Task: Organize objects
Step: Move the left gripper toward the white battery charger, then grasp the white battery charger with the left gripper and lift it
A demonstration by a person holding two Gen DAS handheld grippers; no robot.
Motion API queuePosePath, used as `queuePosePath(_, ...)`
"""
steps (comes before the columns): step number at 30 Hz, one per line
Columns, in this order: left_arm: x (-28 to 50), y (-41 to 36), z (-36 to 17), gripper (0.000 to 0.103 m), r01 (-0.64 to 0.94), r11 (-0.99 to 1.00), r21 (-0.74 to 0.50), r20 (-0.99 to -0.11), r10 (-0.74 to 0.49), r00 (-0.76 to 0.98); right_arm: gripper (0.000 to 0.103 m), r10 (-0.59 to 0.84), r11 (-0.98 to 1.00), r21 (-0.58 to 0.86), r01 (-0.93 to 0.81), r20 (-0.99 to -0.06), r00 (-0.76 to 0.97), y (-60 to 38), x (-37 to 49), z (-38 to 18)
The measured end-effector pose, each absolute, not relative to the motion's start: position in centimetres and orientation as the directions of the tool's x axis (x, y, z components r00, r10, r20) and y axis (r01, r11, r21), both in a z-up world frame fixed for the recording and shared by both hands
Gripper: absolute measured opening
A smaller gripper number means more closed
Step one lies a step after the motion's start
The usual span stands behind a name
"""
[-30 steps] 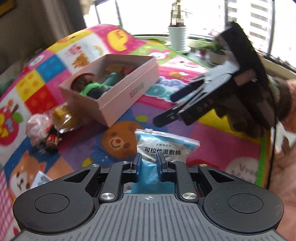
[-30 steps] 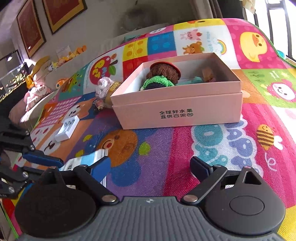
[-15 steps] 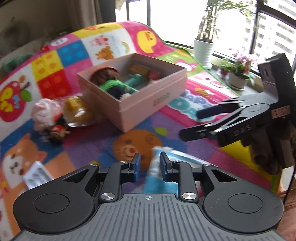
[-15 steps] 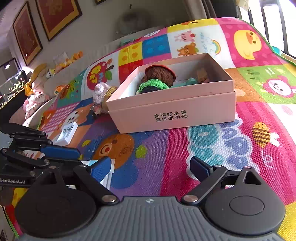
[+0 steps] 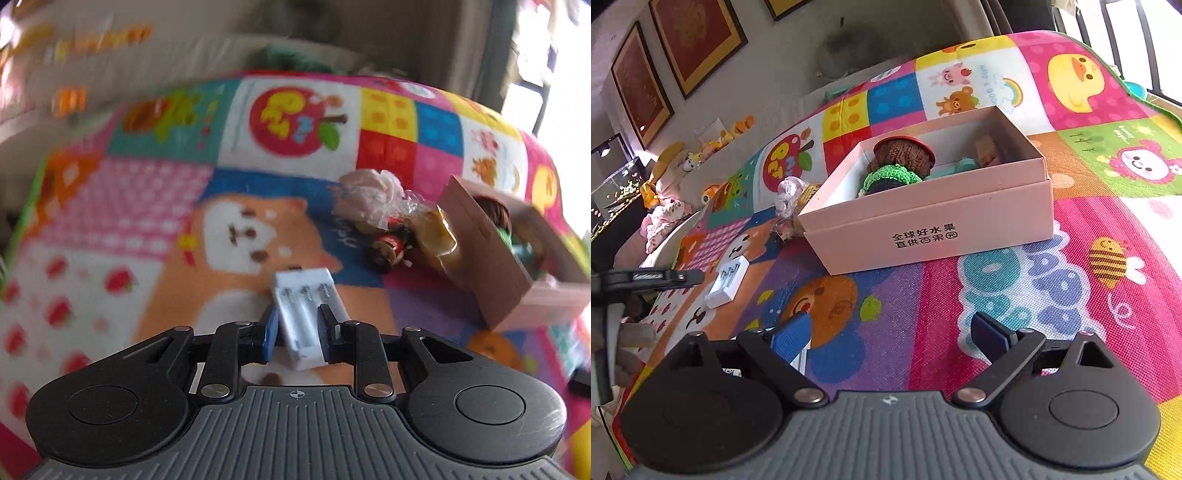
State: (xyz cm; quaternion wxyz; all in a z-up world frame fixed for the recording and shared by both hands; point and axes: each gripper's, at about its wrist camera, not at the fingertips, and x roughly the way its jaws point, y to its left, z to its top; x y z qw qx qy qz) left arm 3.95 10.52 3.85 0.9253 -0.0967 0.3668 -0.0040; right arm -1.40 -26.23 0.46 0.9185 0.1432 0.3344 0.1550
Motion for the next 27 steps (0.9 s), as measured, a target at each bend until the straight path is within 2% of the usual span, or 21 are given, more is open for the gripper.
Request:
queuePosePath(2,4.5,10.4,3.3,0.026,-0.054,0.965,-0.256,-0.693,-0.144,0.706,0.093,0.380,0.911,0.369,-0.185,-0.572,0.727,-26.3,-1.3,0.4)
queuePosePath(4,4.7,9.5,3.0,0.029,-0.017,0.968,-0.250,-0.692,-0.166,0.702,0.094,0.380,0.911,0.368,-0.186,-0.575,0.725,-26.3,-1.2,0.4)
queuePosePath(8,4.6,6.5,2.6,0.031,0.059,0.995,-0.085,-0.685,-0.101,0.721,0.094,0.379,0.913,0.360,-0.191,-0.577,0.724,-26.2,-1.3,0.4)
queuePosePath(10,4.4,5.1,2.2,0.041,0.099,0.995,-0.007,-0.681,-0.077,0.729,0.094,0.379,0.913,0.359,-0.192,-0.578,0.723,-26.1,-1.3,0.4)
queuePosePath(12,4.5,4.8,2.0,0.043,0.097,0.995,0.008,-0.675,-0.066,0.735,0.095,0.378,0.914,0.358,-0.192,-0.579,0.722,-26.1,-1.3,0.4)
queuePosePath(16,5.4,4.6,1.7,0.042,0.080,0.996,0.040,-0.664,-0.034,0.747,0.096,0.377,0.915,0.355,-0.194,-0.579,0.723,-26.0,-1.3,0.4)
queuePosePath(18,5.5,4.3,1.5,0.038,0.084,0.991,0.102,-0.652,0.003,0.758,0.096,0.375,0.915,0.354,-0.191,-0.579,0.724,-26.1,-1.4,0.4)
queuePosePath(23,4.8,4.9,0.7,0.039,0.025,0.964,0.264,-0.591,0.140,0.795,0.096,0.374,0.915,0.358,-0.186,-0.577,0.726,-26.2,-1.4,0.4)
queuePosePath(27,4.8,6.5,0.6,0.039,-0.038,0.960,0.279,-0.569,0.197,0.798,0.096,0.372,0.917,0.351,-0.190,-0.582,0.723,-26.0,-1.4,0.4)
